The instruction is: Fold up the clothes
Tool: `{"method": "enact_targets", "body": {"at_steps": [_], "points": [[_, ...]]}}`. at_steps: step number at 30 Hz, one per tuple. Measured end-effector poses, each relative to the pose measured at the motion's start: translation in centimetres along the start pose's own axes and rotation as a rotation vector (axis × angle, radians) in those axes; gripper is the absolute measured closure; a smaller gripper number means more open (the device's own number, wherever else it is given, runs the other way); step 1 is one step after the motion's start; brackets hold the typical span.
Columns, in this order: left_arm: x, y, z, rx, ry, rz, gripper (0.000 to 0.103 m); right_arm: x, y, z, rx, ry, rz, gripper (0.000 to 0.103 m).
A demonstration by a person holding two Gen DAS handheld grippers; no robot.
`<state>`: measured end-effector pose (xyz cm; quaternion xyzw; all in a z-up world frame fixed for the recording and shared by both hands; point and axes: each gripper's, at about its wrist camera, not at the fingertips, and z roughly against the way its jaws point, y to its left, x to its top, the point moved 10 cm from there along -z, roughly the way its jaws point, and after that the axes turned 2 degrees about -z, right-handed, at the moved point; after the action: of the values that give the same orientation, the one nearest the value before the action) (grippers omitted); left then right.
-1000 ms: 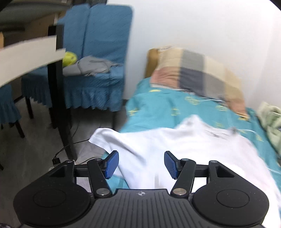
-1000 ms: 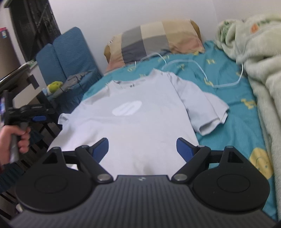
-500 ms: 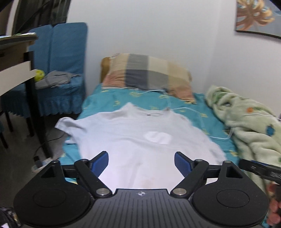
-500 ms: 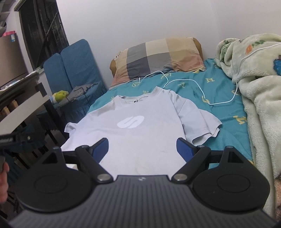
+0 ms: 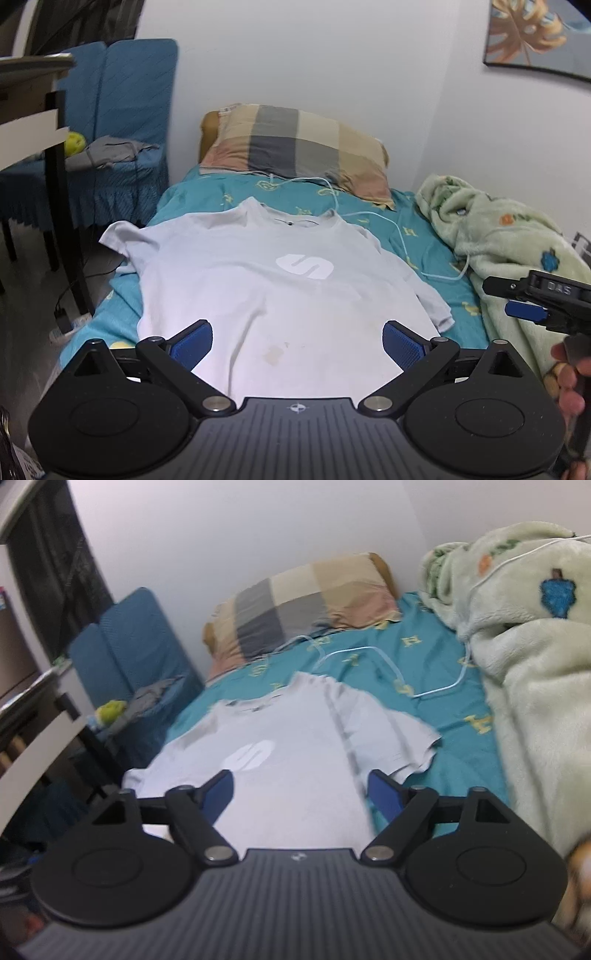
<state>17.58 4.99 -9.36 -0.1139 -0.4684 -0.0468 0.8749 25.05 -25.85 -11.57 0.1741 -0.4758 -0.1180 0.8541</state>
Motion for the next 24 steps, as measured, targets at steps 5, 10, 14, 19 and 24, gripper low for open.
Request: {"method": "enact_targets", "body": {"at_steps": [5, 10, 14, 19, 24], "points": [[0.6, 0.9, -0.6, -0.001, -0.022, 0.042, 0.003, 2.2, -5.3, -4.7, -0.074, 0.08, -0.075, 0.035], [0.0, 1.6, -3.1, -0.014, 0.009, 0.076, 0.003, 1.6, -9.9, -10.0, -0.145, 0.144, -0.147, 0.037], [-0.5, 2.2, -5.1, -0.025, 0.034, 0.103, 0.003, 0.7, -12.9, -14.0, -0.208, 0.166, -0.197, 0.037], [-1.1, 3.1, -7.1, -0.041, 0.062, 0.139, 0.003, 0.0, -14.6, -18.3, -0.219, 0.171, -0.23, 0.08], [-1.4, 4.0, -7.7, -0.044, 0.072, 0.197, 0.003, 2.2, -13.0, -18.7, -0.284, 0.073, -0.095, 0.097]]}}
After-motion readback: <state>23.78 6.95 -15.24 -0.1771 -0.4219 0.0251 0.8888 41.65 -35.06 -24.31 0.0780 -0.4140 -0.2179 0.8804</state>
